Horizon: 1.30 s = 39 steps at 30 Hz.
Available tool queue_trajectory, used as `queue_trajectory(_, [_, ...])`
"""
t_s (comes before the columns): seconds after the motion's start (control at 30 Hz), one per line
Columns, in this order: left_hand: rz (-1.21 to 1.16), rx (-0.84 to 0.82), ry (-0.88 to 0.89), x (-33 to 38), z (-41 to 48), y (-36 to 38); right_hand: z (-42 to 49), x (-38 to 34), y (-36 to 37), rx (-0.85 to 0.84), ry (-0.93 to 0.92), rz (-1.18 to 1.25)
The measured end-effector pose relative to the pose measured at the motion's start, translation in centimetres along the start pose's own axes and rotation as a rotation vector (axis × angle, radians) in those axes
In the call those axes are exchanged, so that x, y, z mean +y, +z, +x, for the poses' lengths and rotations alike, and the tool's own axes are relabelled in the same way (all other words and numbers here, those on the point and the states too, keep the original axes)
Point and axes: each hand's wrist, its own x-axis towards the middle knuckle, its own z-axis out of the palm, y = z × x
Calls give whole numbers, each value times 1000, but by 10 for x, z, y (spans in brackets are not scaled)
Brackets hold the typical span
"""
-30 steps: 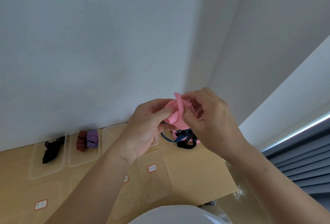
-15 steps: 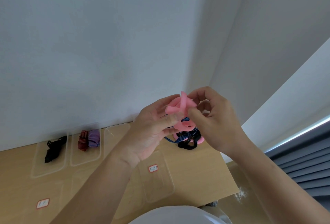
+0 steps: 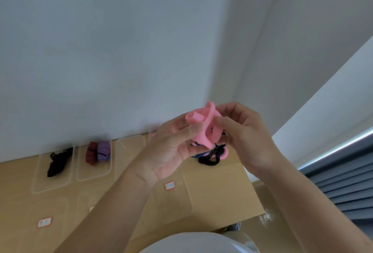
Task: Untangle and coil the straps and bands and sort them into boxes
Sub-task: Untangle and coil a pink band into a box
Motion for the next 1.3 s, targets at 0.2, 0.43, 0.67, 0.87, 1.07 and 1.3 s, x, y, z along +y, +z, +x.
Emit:
queue_trajectory(0.2, [81,137,21,-9,-4,-3,0,10,-1,-24,58,-11])
queue_trajectory(0.43, [247,235,83,-19,-14,-14,5,22,1,-129,192,47])
queue_trajectory(0.67, [379,422,79,-36,-21,-26,20,53,-2,-269,303,122])
queue_trajectory(0.87, [197,531,-52,-59,-39,-37,21,94,15,-229,401,268])
queue_trajectory(1.07, [260,739,-11,-64,-58,-49,24,125,41,-352,484,286])
queue_trajectory(1.3, [434,1006,-24,-55,-55,-138,46,157,99,-359,572,137])
